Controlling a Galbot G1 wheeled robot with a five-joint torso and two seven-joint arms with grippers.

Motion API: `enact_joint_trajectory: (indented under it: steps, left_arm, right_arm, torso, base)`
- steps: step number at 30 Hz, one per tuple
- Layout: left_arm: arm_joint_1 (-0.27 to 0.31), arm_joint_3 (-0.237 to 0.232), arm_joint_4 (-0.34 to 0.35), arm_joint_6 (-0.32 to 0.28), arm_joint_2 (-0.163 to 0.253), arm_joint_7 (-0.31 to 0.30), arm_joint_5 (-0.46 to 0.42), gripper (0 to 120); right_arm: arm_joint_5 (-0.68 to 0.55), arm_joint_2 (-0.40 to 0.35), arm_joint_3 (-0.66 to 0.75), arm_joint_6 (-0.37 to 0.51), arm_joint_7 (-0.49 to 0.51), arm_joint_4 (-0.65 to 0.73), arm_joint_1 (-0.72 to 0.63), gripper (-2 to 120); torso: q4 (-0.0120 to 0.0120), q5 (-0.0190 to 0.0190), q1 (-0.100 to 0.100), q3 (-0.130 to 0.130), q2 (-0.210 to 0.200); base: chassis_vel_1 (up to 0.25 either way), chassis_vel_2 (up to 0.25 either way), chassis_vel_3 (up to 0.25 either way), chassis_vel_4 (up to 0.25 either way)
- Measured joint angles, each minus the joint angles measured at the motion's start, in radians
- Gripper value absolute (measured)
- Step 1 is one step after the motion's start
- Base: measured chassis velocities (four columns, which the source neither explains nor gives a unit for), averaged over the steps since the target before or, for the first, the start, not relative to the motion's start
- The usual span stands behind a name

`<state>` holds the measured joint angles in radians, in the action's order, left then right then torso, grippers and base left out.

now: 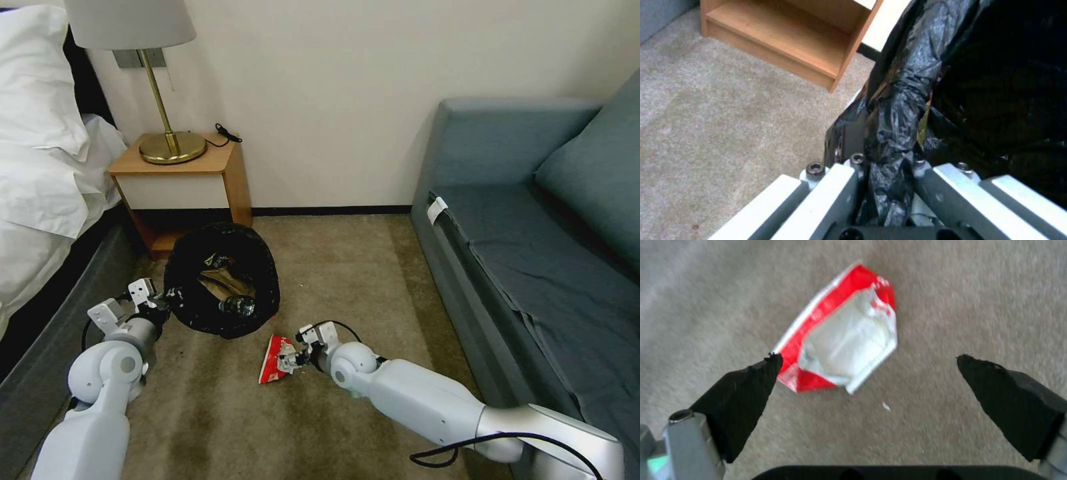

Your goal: Pick up the trash bin, then pick up the garbage on the floor and place it into the trash bin.

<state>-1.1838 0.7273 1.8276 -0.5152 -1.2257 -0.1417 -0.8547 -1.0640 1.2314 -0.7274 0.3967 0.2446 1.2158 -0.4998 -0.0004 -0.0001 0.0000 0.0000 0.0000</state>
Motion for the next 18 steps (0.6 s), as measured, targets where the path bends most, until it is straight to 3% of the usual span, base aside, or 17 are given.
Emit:
enact_joint_trajectory:
  steps: [9,18]
  left_arm:
    - [-0.005,-0.009,0.026,0.001,-0.021,0.011,0.008,0]
    - [-0.002,-0.001,0.028,0.006,-0.014,0.025,0.005,0]
  right_arm:
    - [-0.004,0.062,-0.022,0.03,0.018,-0.048,0.02,100]
    - [0.011,0.103,-0.041,0.015,0.01,-0.111,0.029,100]
  torso:
    - [0.0003,0.0,0.0,0.0,0.0]
    - [0.0004,0.0001,0.0,0.0,0.0]
  base:
    - [0.0,0.0,0.0,0.0]
    - [0.0,0.0,0.0,0.0]
